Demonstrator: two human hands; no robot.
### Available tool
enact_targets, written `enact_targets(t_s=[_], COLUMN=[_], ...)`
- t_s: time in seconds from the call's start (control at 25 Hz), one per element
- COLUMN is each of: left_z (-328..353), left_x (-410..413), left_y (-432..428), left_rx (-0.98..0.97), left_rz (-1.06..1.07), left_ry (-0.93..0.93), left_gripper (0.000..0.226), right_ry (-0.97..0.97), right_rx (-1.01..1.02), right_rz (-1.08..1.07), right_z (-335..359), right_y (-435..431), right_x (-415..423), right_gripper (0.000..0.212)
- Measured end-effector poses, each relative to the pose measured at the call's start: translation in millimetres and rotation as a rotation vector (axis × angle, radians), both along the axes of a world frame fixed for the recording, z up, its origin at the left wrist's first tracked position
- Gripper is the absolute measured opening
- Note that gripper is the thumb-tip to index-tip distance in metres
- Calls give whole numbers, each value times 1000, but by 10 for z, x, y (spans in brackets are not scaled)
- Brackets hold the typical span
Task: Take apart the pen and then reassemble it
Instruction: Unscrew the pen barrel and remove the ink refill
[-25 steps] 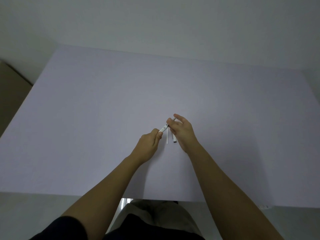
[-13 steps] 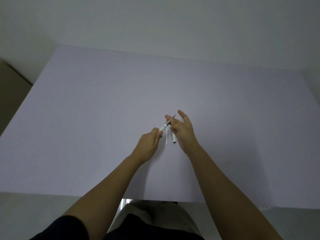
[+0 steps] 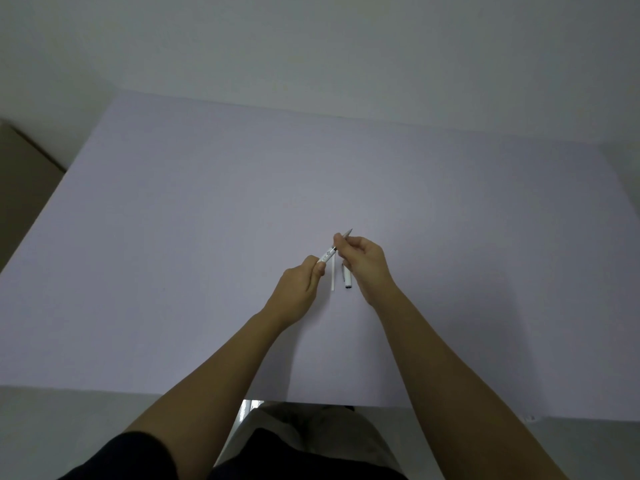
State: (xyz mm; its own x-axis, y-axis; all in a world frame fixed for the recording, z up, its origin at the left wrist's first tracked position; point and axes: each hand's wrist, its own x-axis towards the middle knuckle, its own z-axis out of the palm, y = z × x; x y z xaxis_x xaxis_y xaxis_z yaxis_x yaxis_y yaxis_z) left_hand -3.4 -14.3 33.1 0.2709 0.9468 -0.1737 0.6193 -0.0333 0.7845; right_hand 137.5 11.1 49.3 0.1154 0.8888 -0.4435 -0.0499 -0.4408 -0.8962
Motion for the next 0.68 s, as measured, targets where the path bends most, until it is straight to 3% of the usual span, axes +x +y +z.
enact_targets(t_s=[0.12, 0.28, 0.68], left_z=[-21, -63, -28], left_x=[-6, -7, -2], left_y=[2, 15, -20], left_rx=[-1, -6, -3], left_rz=[19, 31, 18], left_ry=[5, 12, 12], left_gripper=[36, 33, 31], right_ry=[44, 119, 199], right_rx=[-8, -14, 42], right_rz=[37, 105, -33], right_z=[30, 29, 38], right_y=[14, 55, 75], right_x=[13, 23, 28], right_gripper=[14, 21, 28])
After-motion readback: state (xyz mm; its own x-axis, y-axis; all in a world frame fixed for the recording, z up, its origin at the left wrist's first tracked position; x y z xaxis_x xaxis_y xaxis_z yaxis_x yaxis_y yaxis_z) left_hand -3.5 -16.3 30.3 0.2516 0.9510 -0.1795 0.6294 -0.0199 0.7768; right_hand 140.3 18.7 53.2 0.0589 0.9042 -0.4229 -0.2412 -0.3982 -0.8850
